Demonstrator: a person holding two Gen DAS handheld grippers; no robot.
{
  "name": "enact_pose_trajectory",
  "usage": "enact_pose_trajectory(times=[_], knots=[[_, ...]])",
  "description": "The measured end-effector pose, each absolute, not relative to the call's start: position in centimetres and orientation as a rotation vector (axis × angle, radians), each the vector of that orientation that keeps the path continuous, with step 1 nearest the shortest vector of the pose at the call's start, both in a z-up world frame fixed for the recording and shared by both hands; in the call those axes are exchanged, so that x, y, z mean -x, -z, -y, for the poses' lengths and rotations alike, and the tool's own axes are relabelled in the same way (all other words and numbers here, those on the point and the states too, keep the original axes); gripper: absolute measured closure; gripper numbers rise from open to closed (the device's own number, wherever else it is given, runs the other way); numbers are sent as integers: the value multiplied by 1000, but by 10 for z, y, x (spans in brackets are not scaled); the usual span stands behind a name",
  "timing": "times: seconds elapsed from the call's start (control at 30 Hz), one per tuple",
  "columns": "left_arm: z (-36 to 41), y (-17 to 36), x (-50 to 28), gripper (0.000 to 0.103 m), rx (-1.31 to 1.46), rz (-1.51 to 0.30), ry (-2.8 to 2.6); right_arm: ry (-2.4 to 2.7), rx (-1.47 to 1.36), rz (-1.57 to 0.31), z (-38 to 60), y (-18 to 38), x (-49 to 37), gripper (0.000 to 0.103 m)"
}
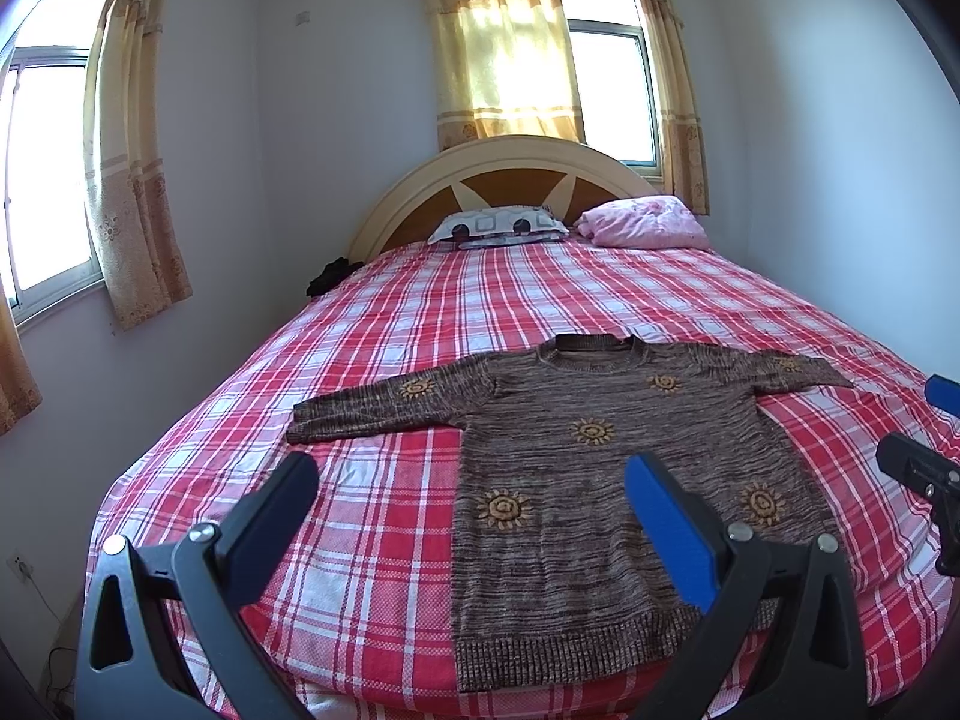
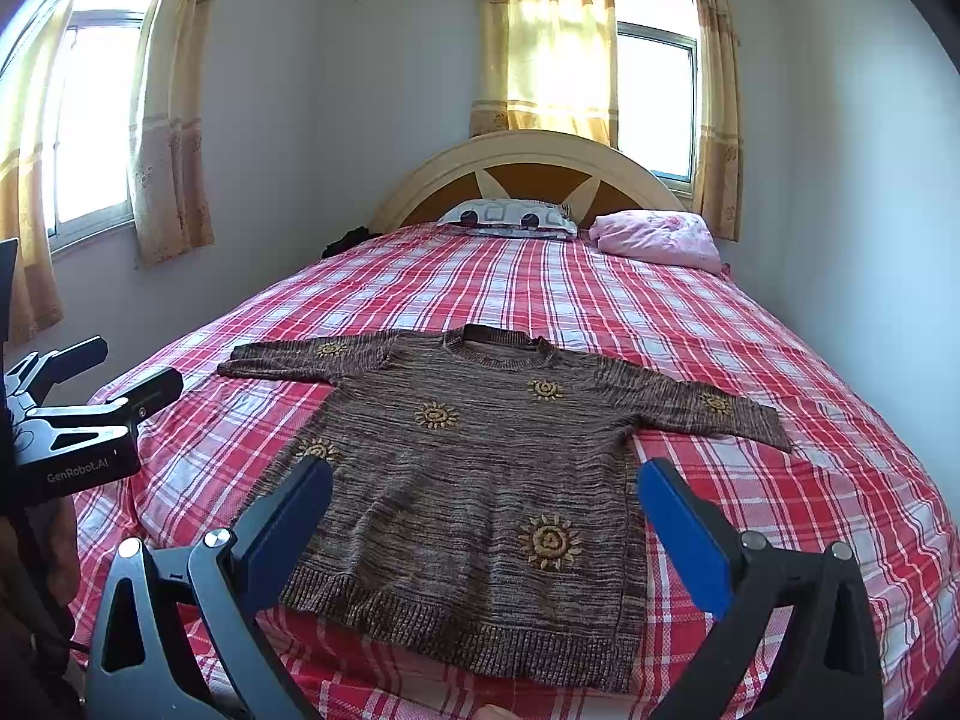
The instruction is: Fold small clothes
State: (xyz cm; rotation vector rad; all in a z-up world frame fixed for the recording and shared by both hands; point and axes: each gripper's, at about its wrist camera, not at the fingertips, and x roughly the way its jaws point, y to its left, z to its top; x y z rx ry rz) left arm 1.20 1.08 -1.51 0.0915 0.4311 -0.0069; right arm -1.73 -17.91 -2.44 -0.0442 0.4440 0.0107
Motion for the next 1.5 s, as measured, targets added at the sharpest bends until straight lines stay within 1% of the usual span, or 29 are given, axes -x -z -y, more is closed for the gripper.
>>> enact_pose_trajectory(times=[0.47, 0.87, 1.1, 1.27, 1.5], knots=[[-13, 19, -16, 0, -89, -445, 4, -9, 45, -457, 182, 28, 14, 1], [-10, 40, -36, 0, -113, -502, 16, 18, 44, -514, 194, 49, -6, 1], [-5, 56, -72, 0, -150, -555, 24, 49, 29, -570, 224, 71, -34, 1], [7, 61, -108, 0, -189, -568, 29, 103, -49, -621, 271, 85, -66, 1], [23, 78, -158, 0, -225, -609, 36, 191, -78, -679, 327, 100, -103, 1]])
